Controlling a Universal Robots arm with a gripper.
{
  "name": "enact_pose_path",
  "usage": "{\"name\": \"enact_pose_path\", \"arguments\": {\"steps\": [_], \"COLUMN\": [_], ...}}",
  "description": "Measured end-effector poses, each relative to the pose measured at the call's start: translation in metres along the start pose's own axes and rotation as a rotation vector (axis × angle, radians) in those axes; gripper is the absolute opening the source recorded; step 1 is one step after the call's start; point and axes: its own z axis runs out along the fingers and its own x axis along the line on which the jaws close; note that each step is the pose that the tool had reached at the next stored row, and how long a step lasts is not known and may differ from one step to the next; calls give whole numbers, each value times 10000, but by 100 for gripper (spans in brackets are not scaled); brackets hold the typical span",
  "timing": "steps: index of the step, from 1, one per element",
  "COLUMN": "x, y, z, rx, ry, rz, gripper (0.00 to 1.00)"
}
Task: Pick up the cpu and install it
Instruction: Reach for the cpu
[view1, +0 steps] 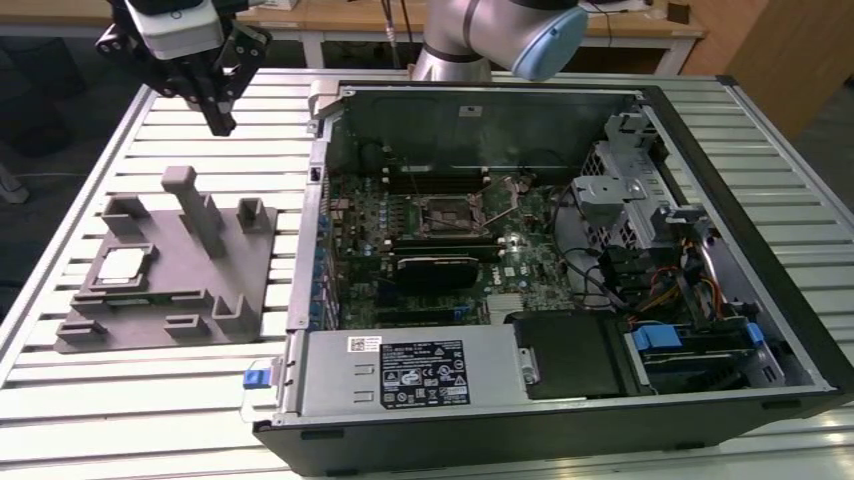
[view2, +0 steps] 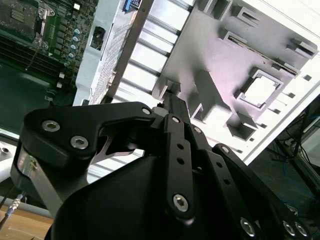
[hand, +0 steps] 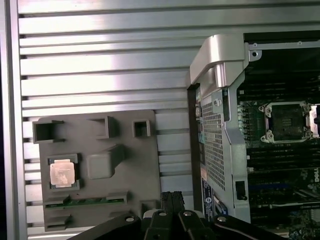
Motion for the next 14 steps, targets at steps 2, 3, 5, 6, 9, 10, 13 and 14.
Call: {"name": "enact_pose_path", "arguments": {"steps": [2, 3, 5, 6, 9, 10, 13, 14], "x": [15, 22, 36, 44, 69, 79, 105, 114], "y": [-1, -2, -3, -3, -5, -6, -8, -9], "z": [0, 0, 1, 1, 1, 1, 1, 1], "rx": [0, 0, -1, -1, -1, -1, -1, -1], "ry": [0, 0, 0, 0, 0, 0, 0, 0], "rz": [0, 0, -1, 0, 0, 0, 0, 0], "gripper": [11, 11, 11, 11, 11, 11, 11, 11]}}
